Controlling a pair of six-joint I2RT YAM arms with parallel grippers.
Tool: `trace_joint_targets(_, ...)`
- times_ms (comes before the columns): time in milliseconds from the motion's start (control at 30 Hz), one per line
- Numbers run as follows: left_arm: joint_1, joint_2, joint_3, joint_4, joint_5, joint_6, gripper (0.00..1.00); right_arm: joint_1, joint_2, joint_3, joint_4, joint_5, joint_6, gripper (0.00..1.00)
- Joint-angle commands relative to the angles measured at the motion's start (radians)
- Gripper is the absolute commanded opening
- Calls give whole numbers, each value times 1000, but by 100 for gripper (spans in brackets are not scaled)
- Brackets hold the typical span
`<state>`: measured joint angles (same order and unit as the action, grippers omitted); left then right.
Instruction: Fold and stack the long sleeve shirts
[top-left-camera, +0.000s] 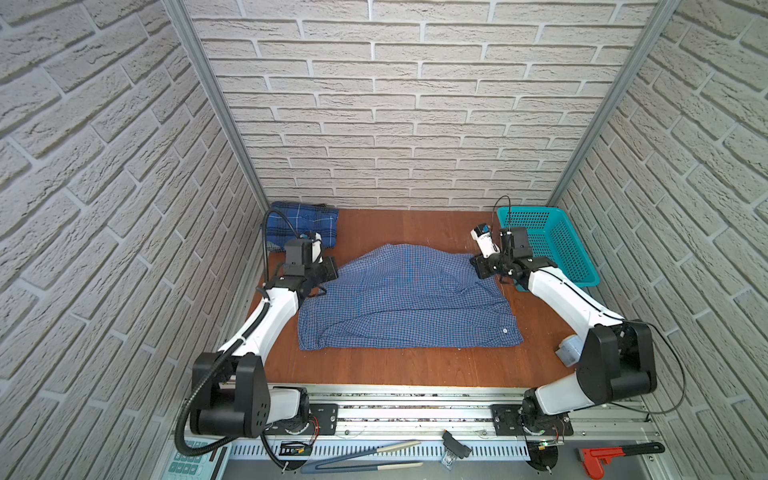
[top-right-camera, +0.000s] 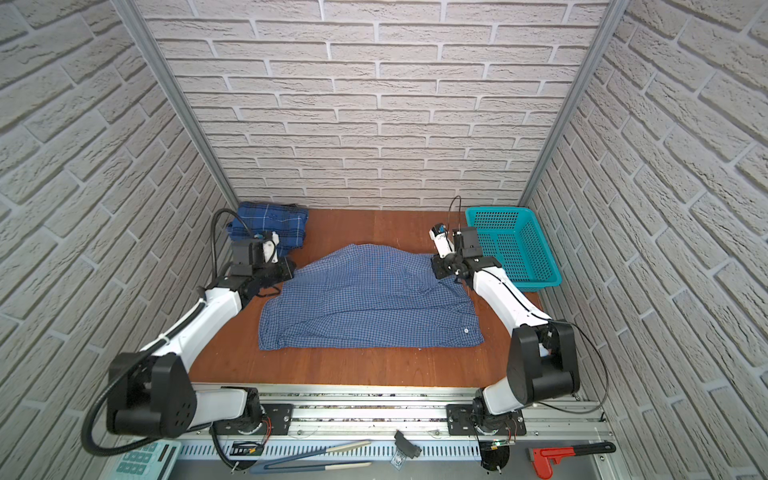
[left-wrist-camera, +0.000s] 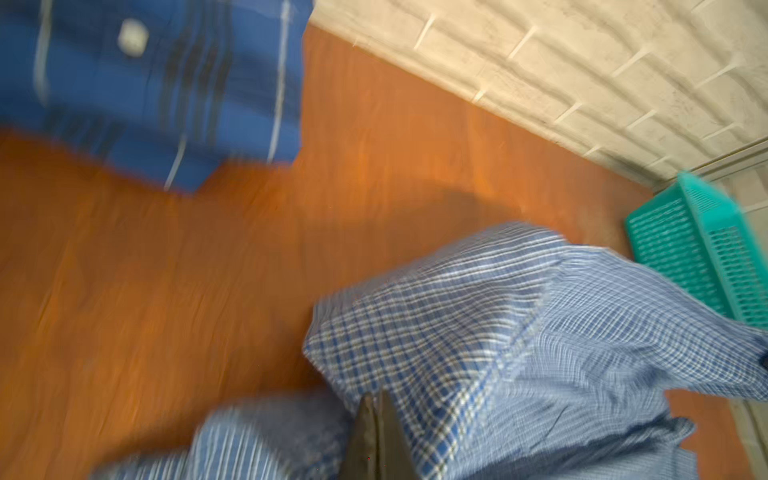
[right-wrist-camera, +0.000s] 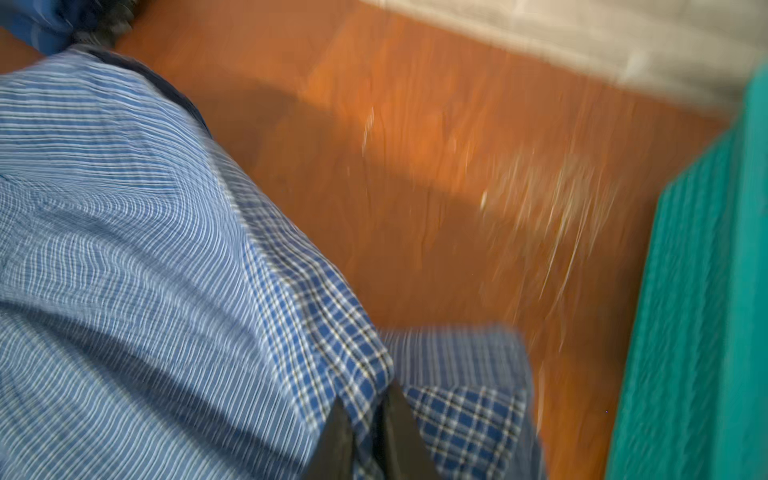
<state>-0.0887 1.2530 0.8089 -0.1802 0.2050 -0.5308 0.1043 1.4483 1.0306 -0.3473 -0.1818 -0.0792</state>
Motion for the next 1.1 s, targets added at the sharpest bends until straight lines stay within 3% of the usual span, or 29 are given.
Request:
trace_joint_targets(0, 13, -75, -89, 64, -128, -64, 0, -5, -143, -94, 33, 53, 197, 29)
trace_joint_targets(67, 19, -106, -118, 60, -147, -67, 0, -5, -216, -129, -19, 52, 255, 31)
trace_joint_targets(200, 24, -130, -167, 76, -162, -74, 0, -5, -345, -154, -121, 127, 392, 45)
trace_joint_targets(333, 28, -121, -212, 83, -176, -85, 0, -5, -393, -215, -39, 83, 520, 54)
trace_joint_targets(467, 28, -125, -264, 112, -158, -100, 0, -5, -320, -204, -94, 87, 591, 56)
trace_joint_targets(667, 29, -119, -286, 130, -153, -100, 0, -5, -218, -275, -133, 211, 614, 55)
trace_joint_targets(867, 29, -113, -279, 142, -145, -102, 0, -5, -230, -351, -108, 225, 657, 57)
trace_joint_targets(967, 30, -102, -271, 142, -149, -93, 0, -5, -253, -361, -112, 298, 689, 58)
trace_joint_targets(1067, 30, -88, -254, 136, -151, -87, 0, -6, -251, -381, -63, 275, 707, 59)
